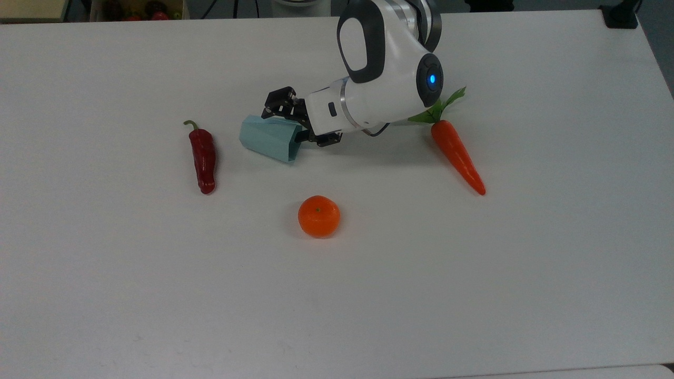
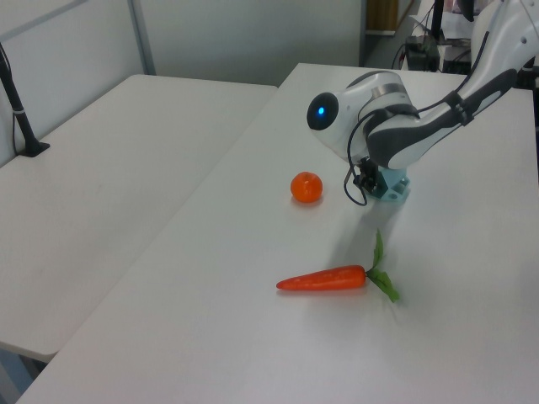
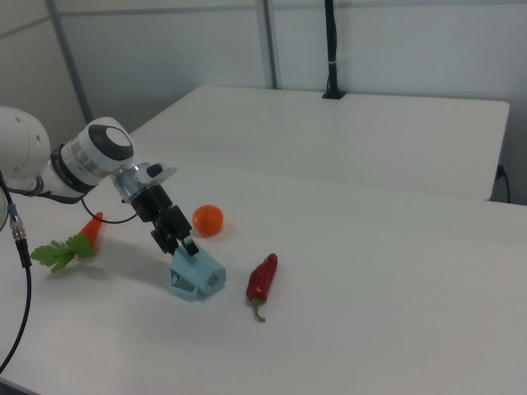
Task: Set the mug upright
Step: 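Move the gripper down to the light blue mug and grasp its rim, then rotate the held mug upward so its base rests on the table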
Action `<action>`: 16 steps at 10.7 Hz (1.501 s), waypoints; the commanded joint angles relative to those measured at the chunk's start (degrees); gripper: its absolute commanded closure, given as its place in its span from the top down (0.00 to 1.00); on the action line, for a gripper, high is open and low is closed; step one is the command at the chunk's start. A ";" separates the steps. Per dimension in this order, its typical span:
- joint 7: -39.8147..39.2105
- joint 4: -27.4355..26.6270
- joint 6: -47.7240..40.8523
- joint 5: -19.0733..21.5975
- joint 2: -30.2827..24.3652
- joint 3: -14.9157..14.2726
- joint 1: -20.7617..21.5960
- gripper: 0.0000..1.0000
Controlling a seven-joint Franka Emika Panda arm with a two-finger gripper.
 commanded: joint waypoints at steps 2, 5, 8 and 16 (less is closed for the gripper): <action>1.11 -0.12 -1.63 -3.40 1.59 -0.81 1.31 0.39; -1.34 0.14 -4.25 -3.57 1.24 -0.81 1.40 0.17; -8.89 0.41 -6.63 -3.22 -1.21 -0.90 0.79 0.02; -31.43 1.29 10.84 21.62 -9.31 -0.02 -3.61 0.03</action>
